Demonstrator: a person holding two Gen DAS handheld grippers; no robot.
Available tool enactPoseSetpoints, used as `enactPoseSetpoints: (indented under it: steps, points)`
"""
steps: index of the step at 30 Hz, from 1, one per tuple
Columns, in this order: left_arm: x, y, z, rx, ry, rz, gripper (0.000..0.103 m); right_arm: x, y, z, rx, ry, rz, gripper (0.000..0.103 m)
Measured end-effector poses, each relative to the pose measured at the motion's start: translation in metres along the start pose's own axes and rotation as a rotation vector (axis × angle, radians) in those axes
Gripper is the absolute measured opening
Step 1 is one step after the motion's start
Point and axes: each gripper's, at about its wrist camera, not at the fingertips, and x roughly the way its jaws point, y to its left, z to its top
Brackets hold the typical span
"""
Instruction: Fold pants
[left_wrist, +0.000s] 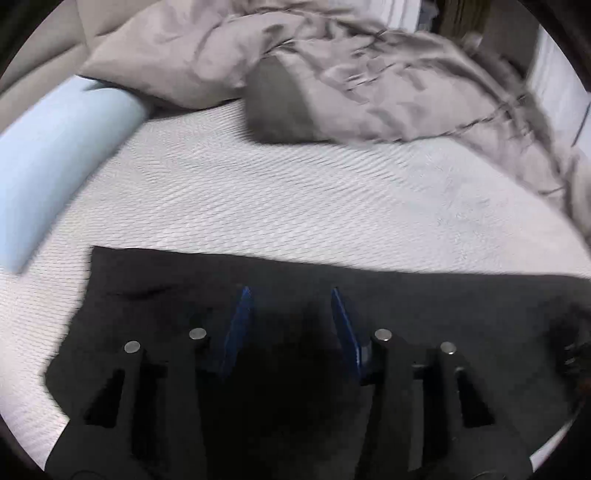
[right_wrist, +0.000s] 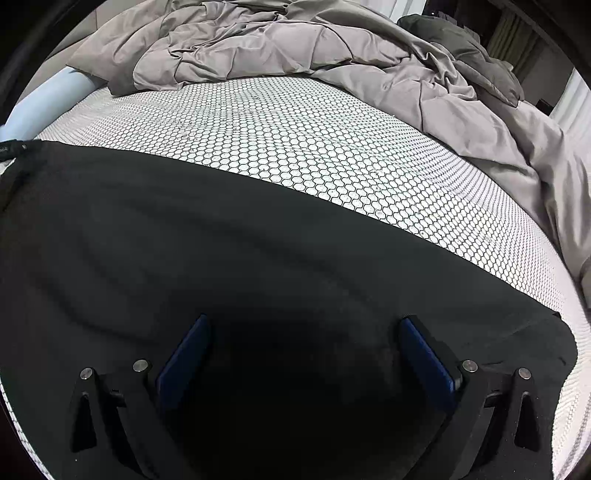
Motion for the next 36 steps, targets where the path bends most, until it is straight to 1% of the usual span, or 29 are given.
enactPoseSetpoints:
  steps: [2, 3, 5, 6, 8, 10, 12, 13, 14, 15, 16, 17, 18, 19, 21, 22, 23, 24, 25, 26, 27, 28, 29, 31, 32, 33, 34, 35, 36]
  points:
    - [0.017, 0.021, -0.009, -0.035, 0.062, 0.072, 0.024, 0.0, 0.0, 0.0, -0.003, -0.001, -0.001, 0.102]
    - [0.025, 0.034, -0.014, -0.062, 0.081, 0.12, 0.022, 0.0, 0.0, -0.001, -0.001, 0.0, 0.002, 0.102]
    - [0.02, 0.054, -0.021, -0.104, 0.046, 0.212, 0.011, 0.0, -0.001, -0.002, -0.001, 0.001, 0.011, 0.102]
    - [0.015, 0.06, -0.022, -0.112, 0.039, 0.225, 0.009, 0.001, -0.002, -0.002, -0.003, 0.001, 0.014, 0.102]
    - [0.001, 0.067, -0.024, -0.131, 0.005, 0.144, 0.009, 0.001, -0.003, -0.002, 0.0, 0.003, 0.015, 0.102]
    - [-0.011, 0.064, -0.034, -0.099, 0.029, 0.04, 0.009, 0.0, -0.001, -0.001, -0.002, 0.005, 0.009, 0.102]
    - [-0.017, 0.057, -0.054, -0.031, 0.07, -0.03, 0.011, 0.0, 0.001, -0.001, -0.005, 0.006, 0.004, 0.102]
    - [-0.017, 0.053, -0.061, 0.009, 0.072, -0.011, 0.012, -0.001, 0.002, -0.001, -0.007, 0.006, 0.002, 0.102]
    - [-0.017, 0.053, -0.068, 0.039, 0.058, 0.033, 0.013, -0.001, 0.004, -0.001, -0.01, 0.006, -0.001, 0.102]
    - [-0.016, 0.059, -0.071, 0.036, 0.051, 0.079, 0.014, -0.002, 0.004, -0.001, -0.011, 0.004, 0.001, 0.102]
    - [-0.018, 0.068, -0.072, 0.002, 0.054, 0.133, 0.014, -0.003, 0.004, -0.002, -0.012, 0.003, 0.003, 0.102]
    - [-0.022, 0.078, -0.071, -0.033, 0.053, 0.162, 0.009, -0.004, 0.005, -0.003, -0.014, 0.004, 0.005, 0.102]
    - [-0.034, 0.084, -0.072, -0.084, 0.046, 0.166, 0.008, -0.005, 0.004, -0.004, -0.015, 0.003, 0.005, 0.102]
    - [-0.046, 0.083, -0.076, -0.097, 0.033, 0.158, 0.008, -0.007, 0.004, -0.005, -0.016, 0.002, 0.004, 0.102]
    - [-0.073, 0.067, -0.086, -0.036, -0.021, 0.106, 0.01, -0.012, 0.006, -0.007, -0.023, 0.004, 0.013, 0.102]
    - [-0.079, 0.059, -0.091, -0.003, -0.038, 0.074, 0.016, -0.016, 0.009, -0.008, -0.033, 0.003, 0.027, 0.102]
    - [-0.082, 0.05, -0.098, 0.035, -0.039, 0.036, 0.027, -0.021, 0.012, -0.009, -0.045, -0.004, 0.046, 0.102]
    - [-0.077, 0.043, -0.107, 0.061, -0.017, 0.012, 0.032, -0.029, 0.018, -0.01, -0.065, -0.02, 0.072, 0.102]
    - [-0.066, 0.039, -0.116, 0.074, 0.025, 0.023, 0.033, -0.033, 0.023, -0.01, -0.078, -0.031, 0.091, 0.102]
    - [-0.055, 0.039, -0.124, 0.077, 0.055, 0.055, 0.035, -0.038, 0.03, -0.011, -0.094, -0.042, 0.113, 0.102]
    - [-0.048, 0.041, -0.13, 0.058, 0.061, 0.076, 0.035, -0.042, 0.037, -0.012, -0.114, -0.048, 0.138, 0.102]
    - [-0.052, 0.041, -0.131, 0.033, 0.039, 0.082, 0.035, -0.043, 0.044, -0.014, -0.14, -0.043, 0.154, 0.102]
    - [-0.058, 0.038, -0.13, 0.023, 0.038, 0.111, 0.036, -0.042, 0.051, -0.019, -0.179, -0.031, 0.152, 0.102]
    - [-0.075, 0.029, -0.13, 0.015, 0.036, 0.178, 0.036, -0.037, 0.055, -0.032, -0.247, 0.01, 0.107, 0.102]
    - [-0.086, 0.02, -0.129, 0.021, 0.016, 0.162, 0.038, -0.036, 0.052, -0.039, -0.262, 0.019, 0.087, 0.102]
    - [-0.101, 0.005, -0.131, 0.039, -0.022, 0.12, 0.04, -0.039, 0.042, -0.047, -0.248, 0.021, 0.091, 0.102]
    - [-0.11, -0.007, -0.131, 0.056, -0.046, 0.095, 0.049, -0.042, 0.031, -0.053, -0.227, 0.029, 0.095, 0.102]
    - [-0.118, -0.023, -0.131, 0.08, -0.069, 0.075, 0.061, -0.046, 0.016, -0.061, -0.204, 0.033, 0.076, 0.102]
    - [-0.123, -0.043, -0.131, 0.099, -0.097, 0.052, 0.068, -0.048, 0.006, -0.067, -0.192, 0.029, 0.059, 0.102]
